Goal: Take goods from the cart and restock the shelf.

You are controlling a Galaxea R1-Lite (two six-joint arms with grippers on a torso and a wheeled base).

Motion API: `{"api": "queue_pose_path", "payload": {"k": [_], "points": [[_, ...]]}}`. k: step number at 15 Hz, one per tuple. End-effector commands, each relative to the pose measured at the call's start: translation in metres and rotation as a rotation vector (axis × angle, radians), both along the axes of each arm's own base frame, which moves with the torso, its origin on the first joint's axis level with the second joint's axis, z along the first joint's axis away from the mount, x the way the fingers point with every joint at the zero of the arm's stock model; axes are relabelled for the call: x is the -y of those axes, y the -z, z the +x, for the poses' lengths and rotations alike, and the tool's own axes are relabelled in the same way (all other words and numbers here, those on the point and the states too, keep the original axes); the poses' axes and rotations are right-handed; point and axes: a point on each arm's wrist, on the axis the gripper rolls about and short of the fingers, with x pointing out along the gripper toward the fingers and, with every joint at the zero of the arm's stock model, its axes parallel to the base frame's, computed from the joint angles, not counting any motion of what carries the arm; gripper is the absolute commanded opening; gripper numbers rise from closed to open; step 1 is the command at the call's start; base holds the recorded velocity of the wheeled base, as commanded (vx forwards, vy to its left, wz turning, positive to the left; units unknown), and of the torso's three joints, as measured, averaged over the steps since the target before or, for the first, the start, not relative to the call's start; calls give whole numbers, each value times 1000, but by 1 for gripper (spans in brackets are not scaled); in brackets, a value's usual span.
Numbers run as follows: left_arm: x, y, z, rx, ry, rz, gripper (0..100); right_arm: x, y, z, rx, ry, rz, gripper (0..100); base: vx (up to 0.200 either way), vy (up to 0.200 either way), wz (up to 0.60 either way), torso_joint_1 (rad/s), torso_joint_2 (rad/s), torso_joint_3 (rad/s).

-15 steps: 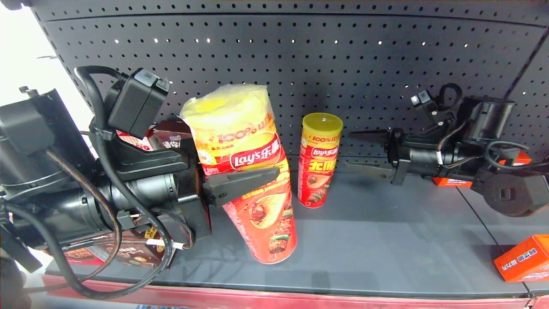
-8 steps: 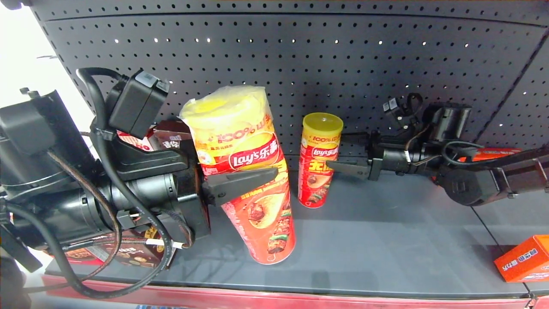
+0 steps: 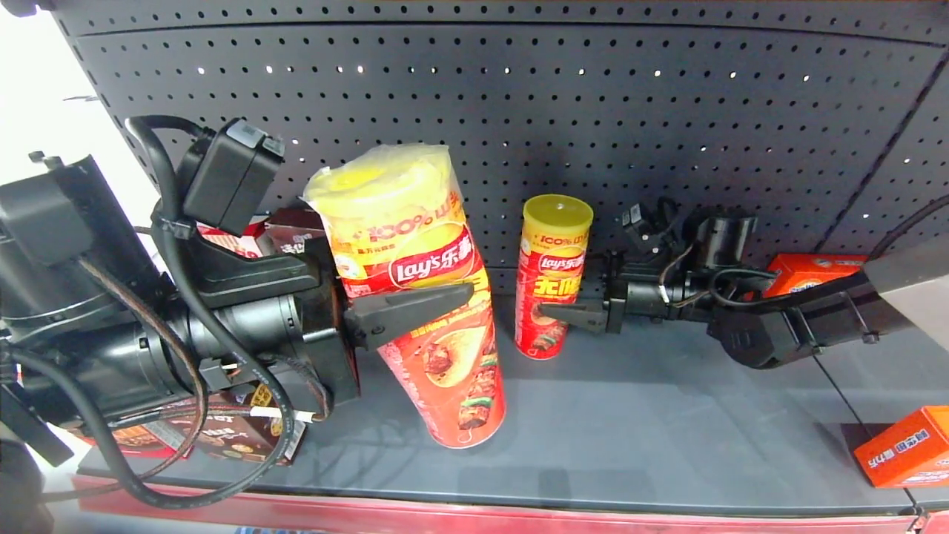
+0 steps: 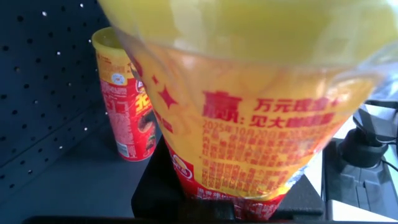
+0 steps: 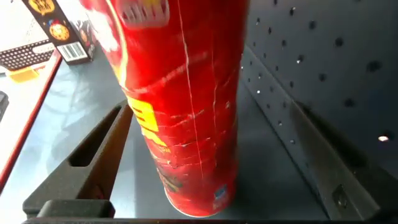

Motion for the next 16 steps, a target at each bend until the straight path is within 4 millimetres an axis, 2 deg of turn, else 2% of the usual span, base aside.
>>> {"api": "queue_pose_path", "payload": {"k": [1,6,10,11,16], "points": [[-1,0,0,0,-4,-1,0,-6,6,3,-9,-12,-4,100,0,0,0,0,0,0],[-4,0,1,2,-15,-2,0,-16,16,5,-21,-32,-7,100,0,0,0,0,0,0],[-6,1,2,-2,-24,1,0,-19,15,9,-6,-37,-1,100,0,0,0,0,0,0],[-6,1,1,-4,-24,1,0,-20,15,8,-6,-38,-1,0,0,0,0,0,0,0],[-7,5,0,-13,-24,7,0,-25,11,3,-3,-44,1,0,0,0,0,0,0,0]]}}
